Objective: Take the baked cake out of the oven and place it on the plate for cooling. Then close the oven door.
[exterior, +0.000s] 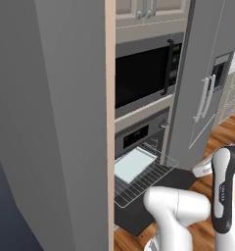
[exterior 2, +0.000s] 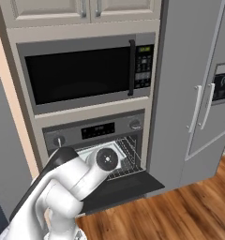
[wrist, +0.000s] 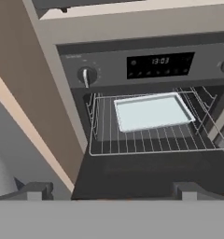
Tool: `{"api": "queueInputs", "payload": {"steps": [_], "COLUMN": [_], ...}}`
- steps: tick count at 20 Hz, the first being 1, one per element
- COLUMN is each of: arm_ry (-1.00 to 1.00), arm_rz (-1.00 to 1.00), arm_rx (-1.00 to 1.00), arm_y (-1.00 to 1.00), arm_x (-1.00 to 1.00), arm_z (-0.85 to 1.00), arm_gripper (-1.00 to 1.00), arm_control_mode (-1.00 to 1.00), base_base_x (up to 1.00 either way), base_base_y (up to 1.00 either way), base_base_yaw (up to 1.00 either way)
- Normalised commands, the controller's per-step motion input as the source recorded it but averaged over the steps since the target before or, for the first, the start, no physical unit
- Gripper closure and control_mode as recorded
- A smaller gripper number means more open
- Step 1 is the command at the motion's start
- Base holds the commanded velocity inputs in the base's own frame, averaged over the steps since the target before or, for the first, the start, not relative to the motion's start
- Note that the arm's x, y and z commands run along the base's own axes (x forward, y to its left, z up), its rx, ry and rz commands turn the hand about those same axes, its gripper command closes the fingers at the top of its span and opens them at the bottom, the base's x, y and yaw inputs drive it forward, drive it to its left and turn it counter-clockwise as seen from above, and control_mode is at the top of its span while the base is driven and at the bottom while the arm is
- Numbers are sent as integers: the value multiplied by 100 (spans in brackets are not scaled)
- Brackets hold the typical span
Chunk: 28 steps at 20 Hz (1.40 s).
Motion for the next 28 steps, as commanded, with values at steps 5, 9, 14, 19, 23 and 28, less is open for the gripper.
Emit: {"api": "queueInputs", "payload": {"steps": [5, 9, 14, 19, 23, 28], "arm_ry": [-7, -4, -1, -4, -7, -1], "arm_rz": [-1, -9, -6, 0, 0, 0], "arm_rx": [0, 0, 0, -1, -11, -3], "arm_y": [12, -2, -1, 16, 32, 10], "arm_x": [9, 17, 25, 34, 2, 1], "arm_z": [-17, -31, -22, -23, -37, -39], "arm_gripper": [-100, -100, -100, -100, -100, -100], "arm_control_mode": [-100, -100, -100, -100, -100, -100], "base_base_x": [0, 0, 0, 0, 0, 0], "base_base_y": [0, 0, 0, 0, 0, 0], "base_base_yaw": [0, 0, 0, 0, 0, 0]}}
